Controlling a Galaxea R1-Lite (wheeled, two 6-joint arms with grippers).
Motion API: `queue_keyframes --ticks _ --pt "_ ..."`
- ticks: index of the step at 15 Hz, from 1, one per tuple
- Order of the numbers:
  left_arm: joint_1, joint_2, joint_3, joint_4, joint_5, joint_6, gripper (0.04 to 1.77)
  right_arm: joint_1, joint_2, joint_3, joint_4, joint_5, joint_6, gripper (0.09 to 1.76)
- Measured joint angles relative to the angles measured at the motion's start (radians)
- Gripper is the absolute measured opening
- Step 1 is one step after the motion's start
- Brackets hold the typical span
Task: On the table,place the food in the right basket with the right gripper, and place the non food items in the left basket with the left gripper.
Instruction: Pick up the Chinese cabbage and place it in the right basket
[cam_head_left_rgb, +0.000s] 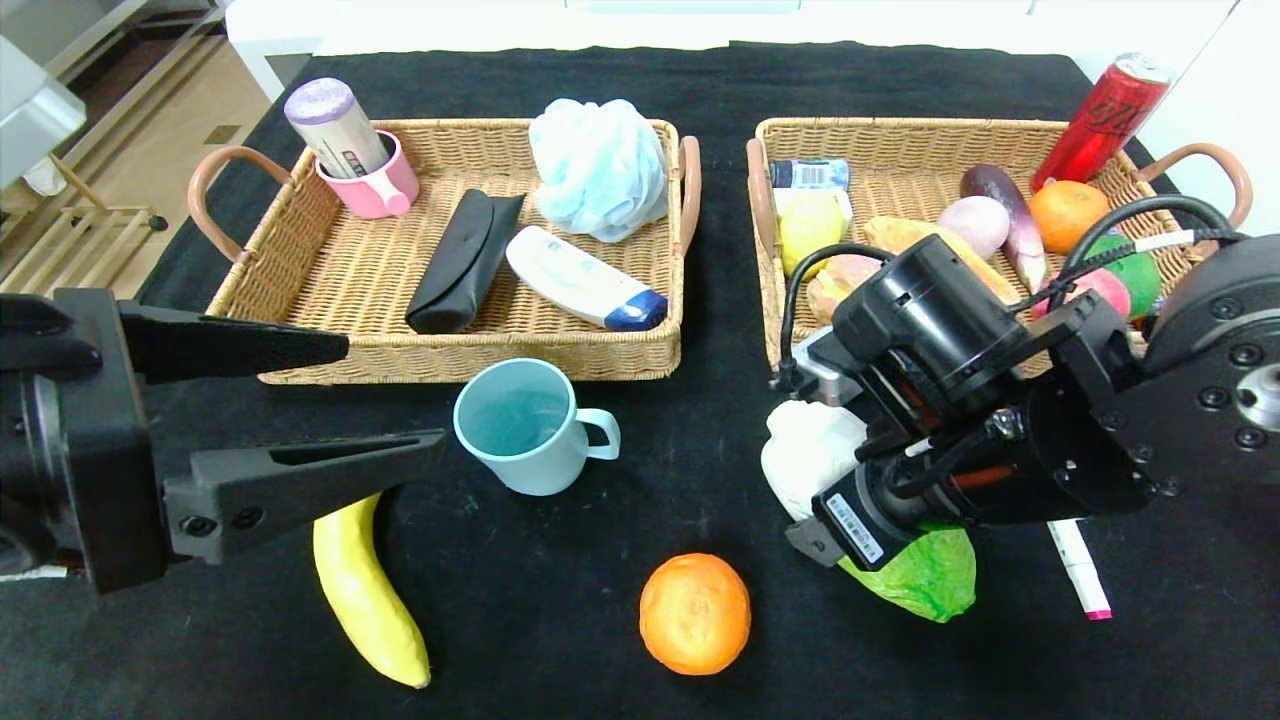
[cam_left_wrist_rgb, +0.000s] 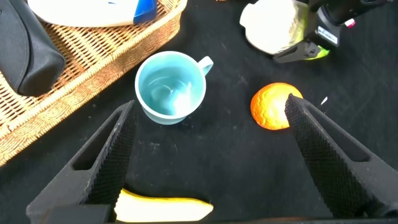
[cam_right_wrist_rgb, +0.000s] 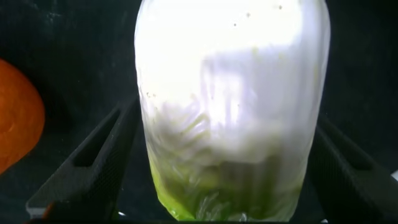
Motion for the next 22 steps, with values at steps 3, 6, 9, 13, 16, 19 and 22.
queue_keyframes --ticks 3,6,9,13,16,19,22 --pt "0.0 0.001 0.002 0.0 -0.002 0.0 1.72 -0.003 0.008 0.0 0.001 0.0 0.0 1.68" --pt "0.0 0.001 0.001 0.0 -0.003 -0.003 1.72 -0.005 0.009 0.0 0.001 0.0 -0.001 1.44" --pt "0.0 0.001 0.005 0.001 -0.003 -0.005 1.72 -0.006 0.008 0.0 0.001 0.001 -0.001 1.42" --pt "0.0 0.001 0.005 0.001 -0.002 -0.005 1.72 -0.006 -0.008 0.003 0.003 0.008 -0.003 1.41" --pt "0.0 0.001 0.002 0.001 -0.002 -0.005 1.72 -0.006 -0.051 0.018 0.006 0.058 -0.009 1.41" --pt "0.0 0.001 0.001 0.001 -0.002 -0.005 1.72 -0.006 -0.11 0.026 0.005 0.085 -0.009 1.41" --pt "0.0 0.001 0.0 0.001 -0.001 -0.005 1.72 -0.006 -0.163 0.003 0.001 0.085 -0.009 1.41"
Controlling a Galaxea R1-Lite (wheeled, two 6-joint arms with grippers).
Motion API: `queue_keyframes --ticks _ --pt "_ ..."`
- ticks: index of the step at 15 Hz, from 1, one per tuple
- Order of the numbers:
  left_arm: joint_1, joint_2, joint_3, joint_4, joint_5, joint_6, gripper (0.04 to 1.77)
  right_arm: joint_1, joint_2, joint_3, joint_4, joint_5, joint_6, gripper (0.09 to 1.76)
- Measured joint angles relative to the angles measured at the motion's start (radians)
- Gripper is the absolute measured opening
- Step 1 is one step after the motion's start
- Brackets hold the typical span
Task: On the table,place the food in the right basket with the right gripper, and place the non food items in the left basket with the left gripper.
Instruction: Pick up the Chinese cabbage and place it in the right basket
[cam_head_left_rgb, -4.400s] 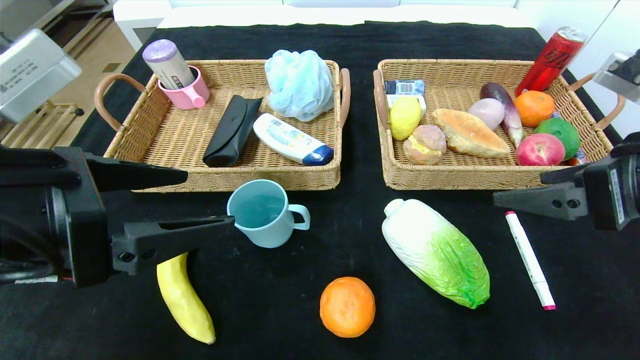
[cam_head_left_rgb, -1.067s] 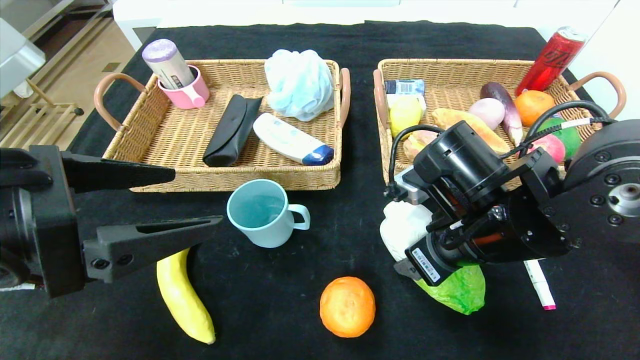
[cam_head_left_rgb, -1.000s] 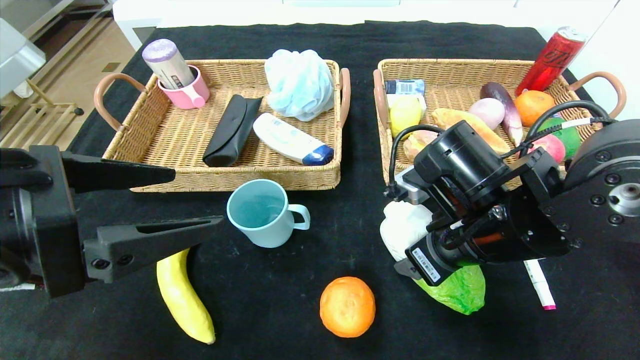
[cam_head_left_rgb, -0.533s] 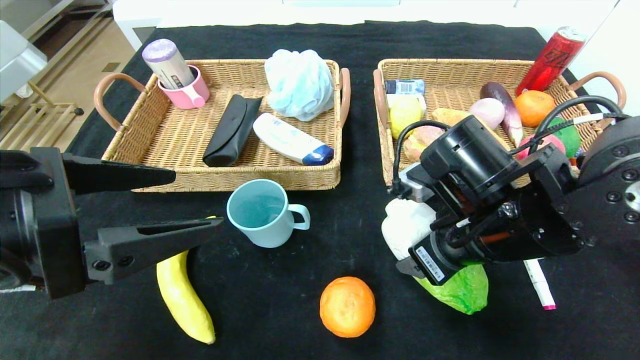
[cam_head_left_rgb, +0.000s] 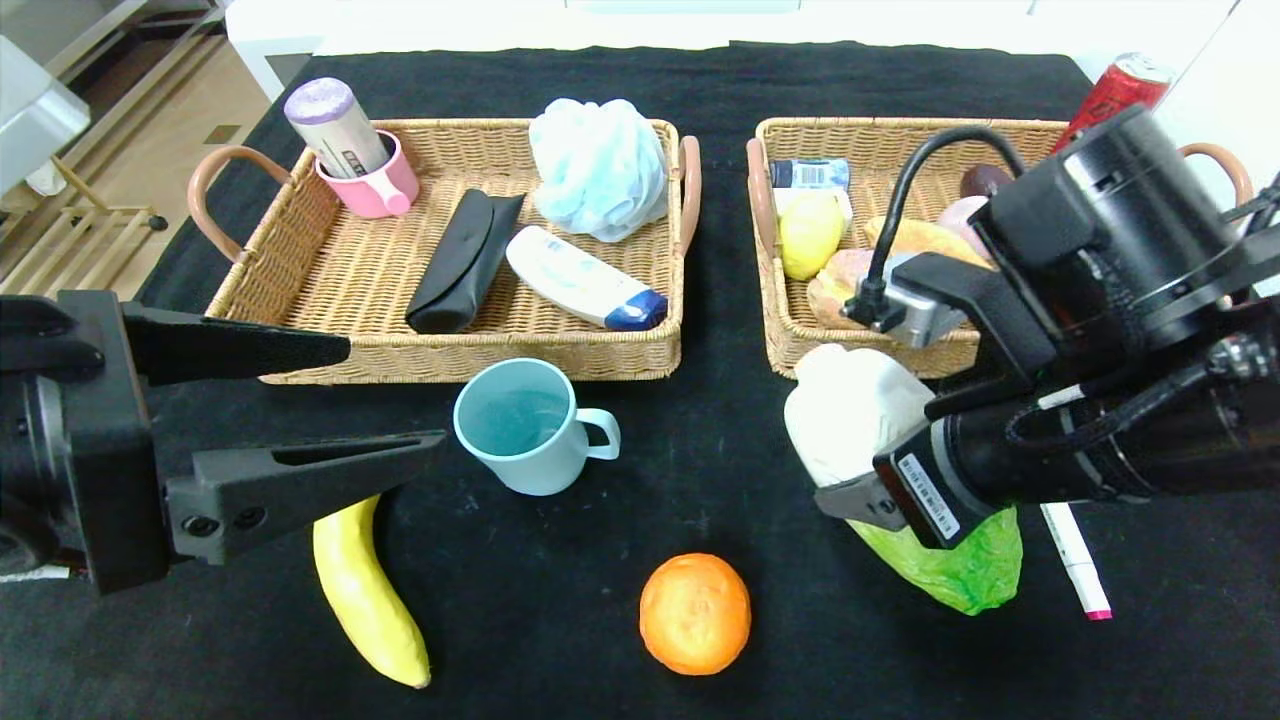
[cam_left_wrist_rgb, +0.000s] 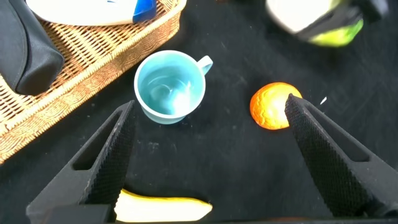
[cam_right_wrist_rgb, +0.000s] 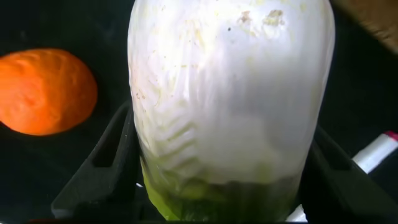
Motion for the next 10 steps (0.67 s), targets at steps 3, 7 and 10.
queue_keyframes --ticks 3,7,10 --pt "0.0 0.0 -0.001 0.0 0.0 0.0 1.72 -0.014 -0.029 -0.05 -0.002 -0.006 0.0 1.41" --pt "0.0 -0.005 0.005 0.001 -0.001 0.0 1.72 -0.063 -0.031 -0.174 -0.003 -0.007 -0.001 1.4" --pt "0.0 -0.008 0.005 0.001 -0.001 0.0 1.72 -0.121 -0.005 -0.281 -0.002 -0.007 -0.009 1.4"
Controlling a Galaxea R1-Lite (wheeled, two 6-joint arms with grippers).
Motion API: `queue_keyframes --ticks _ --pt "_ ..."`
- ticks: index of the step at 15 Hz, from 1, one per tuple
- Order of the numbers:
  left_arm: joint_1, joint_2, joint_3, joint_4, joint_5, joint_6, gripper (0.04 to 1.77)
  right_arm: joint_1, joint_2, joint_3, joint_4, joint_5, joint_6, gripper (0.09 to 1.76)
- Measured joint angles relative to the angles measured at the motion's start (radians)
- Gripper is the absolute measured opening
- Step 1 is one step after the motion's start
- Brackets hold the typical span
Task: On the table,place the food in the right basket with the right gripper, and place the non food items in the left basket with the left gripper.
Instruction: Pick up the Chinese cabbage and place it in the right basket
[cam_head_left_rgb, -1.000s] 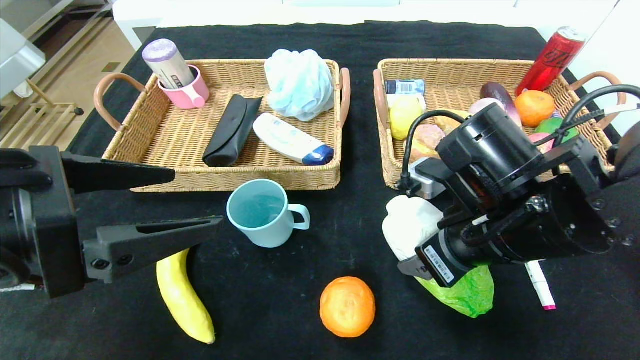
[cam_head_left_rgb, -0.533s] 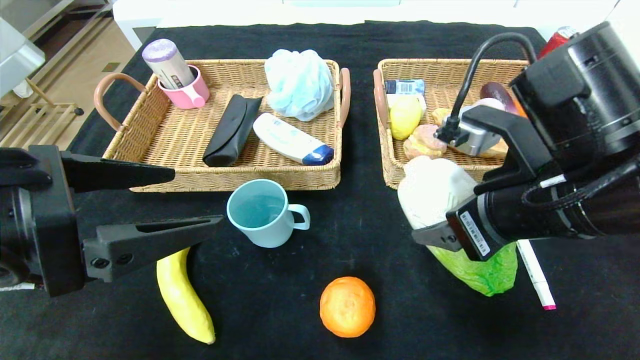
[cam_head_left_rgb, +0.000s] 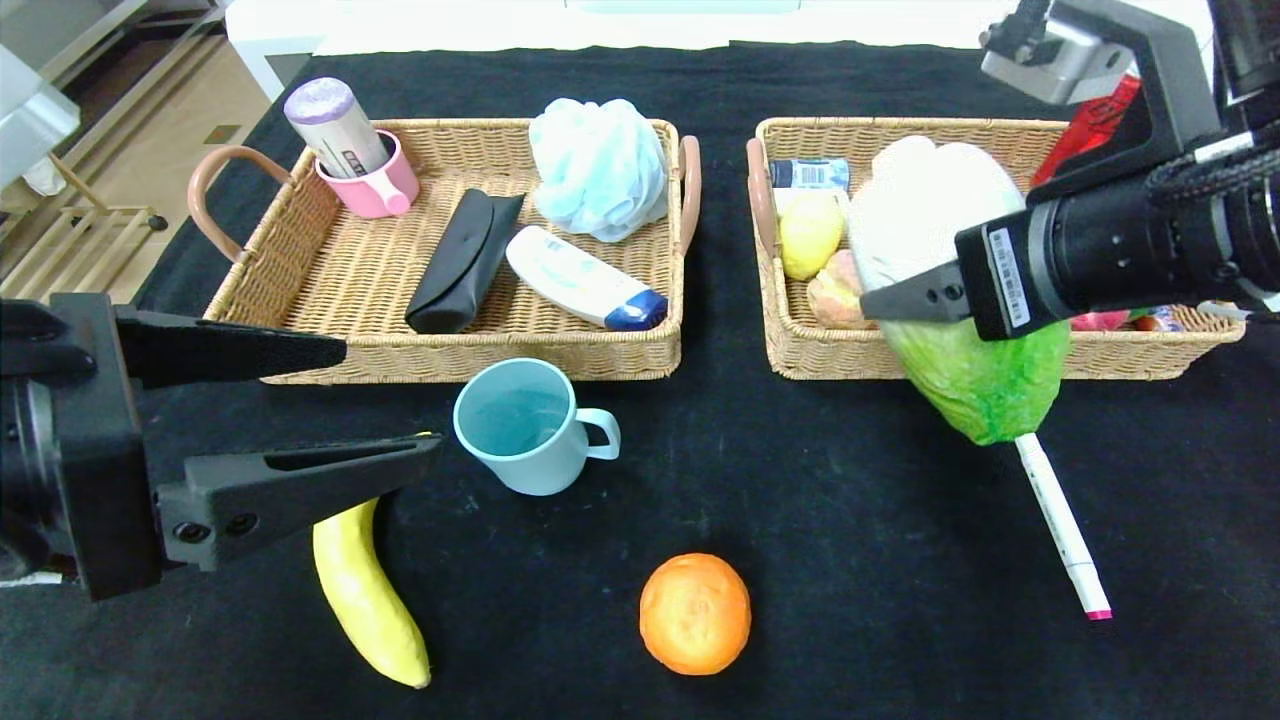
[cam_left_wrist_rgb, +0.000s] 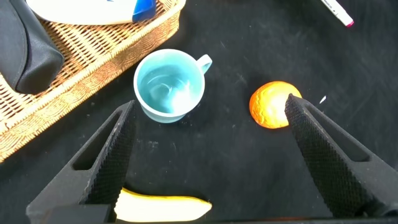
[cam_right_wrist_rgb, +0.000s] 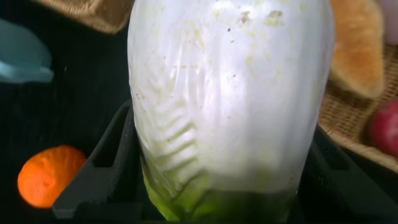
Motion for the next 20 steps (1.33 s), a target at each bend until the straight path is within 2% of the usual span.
queue_keyframes --ticks 5,7,14,20 --pt "-0.004 -0.004 0.0 0.0 0.001 0.0 1.72 -0.105 0.076 -0.153 -0.006 0.0 -0.001 1.4" --pt "-0.009 -0.004 0.001 0.0 0.0 0.0 1.72 -0.142 0.107 -0.185 -0.06 -0.001 -0.012 1.4" --pt "-0.014 -0.006 0.006 0.001 0.0 0.0 1.72 -0.246 0.197 -0.196 -0.3 -0.005 -0.031 1.4" --pt "-0.014 -0.005 0.006 -0.001 -0.001 0.0 1.72 -0.345 0.244 -0.196 -0.38 -0.004 -0.082 1.4"
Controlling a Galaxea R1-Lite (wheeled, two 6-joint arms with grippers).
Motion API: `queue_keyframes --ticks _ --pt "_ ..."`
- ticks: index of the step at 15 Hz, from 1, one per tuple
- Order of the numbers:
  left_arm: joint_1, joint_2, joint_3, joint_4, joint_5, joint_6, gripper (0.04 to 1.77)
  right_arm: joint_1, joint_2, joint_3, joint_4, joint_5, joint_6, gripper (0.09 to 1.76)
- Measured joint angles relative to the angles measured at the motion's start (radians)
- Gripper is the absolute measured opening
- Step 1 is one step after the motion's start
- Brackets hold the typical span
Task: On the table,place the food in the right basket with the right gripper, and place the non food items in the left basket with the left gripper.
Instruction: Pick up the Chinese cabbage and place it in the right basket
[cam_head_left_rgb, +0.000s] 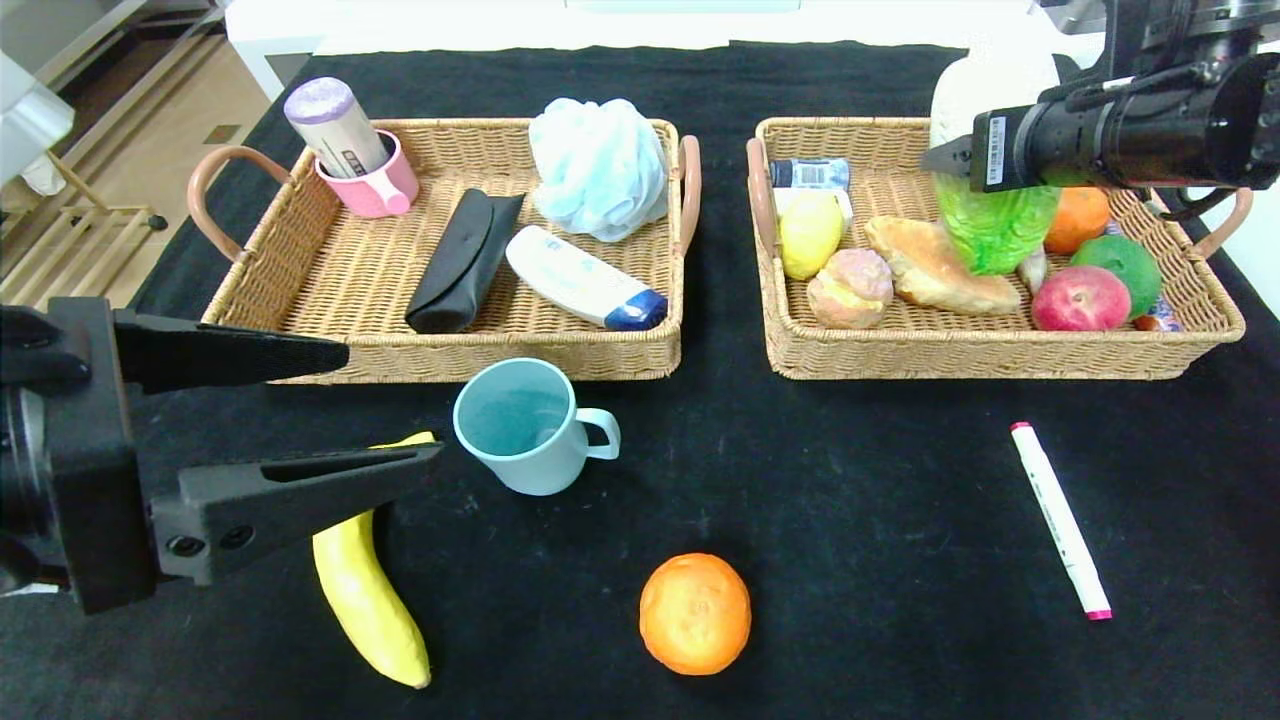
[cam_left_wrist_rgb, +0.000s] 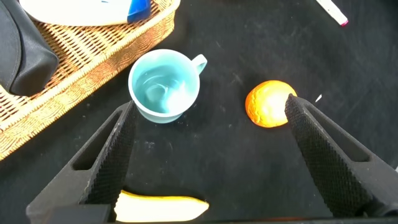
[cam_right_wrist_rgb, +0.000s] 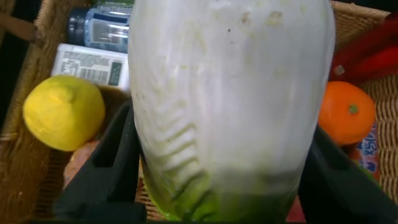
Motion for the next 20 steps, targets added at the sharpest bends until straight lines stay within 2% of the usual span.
queue_keyframes --ticks 9,12,20 --pt "0.0 0.005 -0.001 -0.001 -0.002 0.0 1.72 -0.102 0.043 -0.001 -0.053 0.006 -0.017 1.4" --pt "0.0 0.007 -0.001 -0.001 -0.002 0.0 1.72 -0.106 0.044 -0.001 -0.052 0.007 -0.018 1.53" --pt "0.0 0.007 -0.003 0.001 -0.002 0.0 1.72 -0.106 0.044 0.001 -0.046 0.005 -0.018 1.65"
